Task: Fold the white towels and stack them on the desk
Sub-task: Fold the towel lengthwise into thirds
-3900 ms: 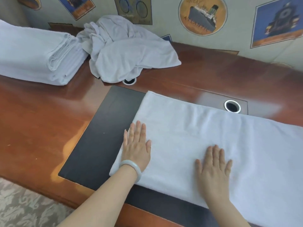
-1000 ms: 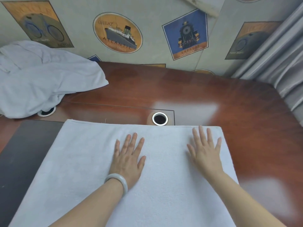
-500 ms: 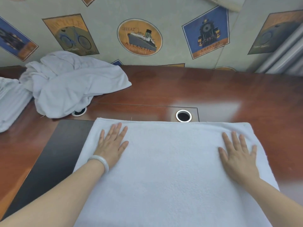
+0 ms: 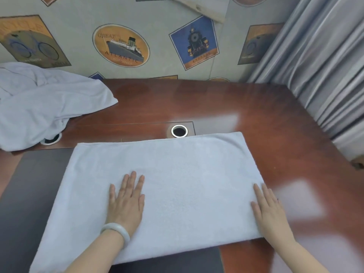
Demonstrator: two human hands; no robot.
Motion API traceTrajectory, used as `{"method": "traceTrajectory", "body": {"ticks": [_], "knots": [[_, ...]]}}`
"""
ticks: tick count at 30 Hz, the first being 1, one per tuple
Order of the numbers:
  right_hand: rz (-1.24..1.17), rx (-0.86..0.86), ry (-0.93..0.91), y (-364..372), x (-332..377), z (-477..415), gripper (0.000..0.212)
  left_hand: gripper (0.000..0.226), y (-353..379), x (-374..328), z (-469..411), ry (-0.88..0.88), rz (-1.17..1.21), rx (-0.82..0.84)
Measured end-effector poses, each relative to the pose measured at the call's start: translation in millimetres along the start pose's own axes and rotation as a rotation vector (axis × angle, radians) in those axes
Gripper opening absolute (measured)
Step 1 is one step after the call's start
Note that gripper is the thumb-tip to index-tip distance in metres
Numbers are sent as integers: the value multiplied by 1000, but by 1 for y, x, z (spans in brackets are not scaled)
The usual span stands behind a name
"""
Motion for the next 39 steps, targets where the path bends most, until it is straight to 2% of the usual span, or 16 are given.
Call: {"method": "traceTrajectory", "body": {"ticks": [2,5,8,11,14,17,19,22,24,27,29,33,36,39], "knots": [[-101,11,94,-6,-9,5,55,59,-3,-23,8,9,44,-6],[-140,24,217,-15,-18,4,53,56,-7,-74,29,282,36,-80],[-224,129,355,-20,-28,-2,47,90,-4,-114,47,441,42,-6],[-346,271,511,-28,-35,-3,35,94,-2,-122,50,438,22,55],[-574,344,690,-31,-43,-2,25,97,-14,-120,50,371,50,107],[-900,333,800,-32,-41,3,15,82,-13,-121,47,323,182,292],[-1092,264,712,-43,-26,5,16,59,-24,-130,39,281,338,259],[-1205,192,454,-68,16,9,24,35,-47,-162,20,120,837,291],[-1130,143,333,-81,48,12,31,32,-54,-188,1,-58,1185,406],[-862,14,128,-102,103,21,29,43,-66,-200,-31,-249,1453,520],[-693,-16,-113,-113,150,33,34,52,-79,-190,-49,-273,1473,551],[-376,261,-599,-89,230,67,41,33,-80,-140,-58,-197,1256,542],[-479,358,-643,-69,246,75,34,46,-55,-81,-46,-295,1158,442],[-558,246,-477,-59,231,48,22,51,-38,-44,-30,-408,1164,337]]}}
Point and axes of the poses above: each hand's wrist, its own z-axis away from the middle knuckle, its own y-axis out of the palm, x = y × z, the point moved 6 cm from there along -z, towards the middle knuckle, and after that the axes turned 6 degrees about z, right-handed, at the moved point
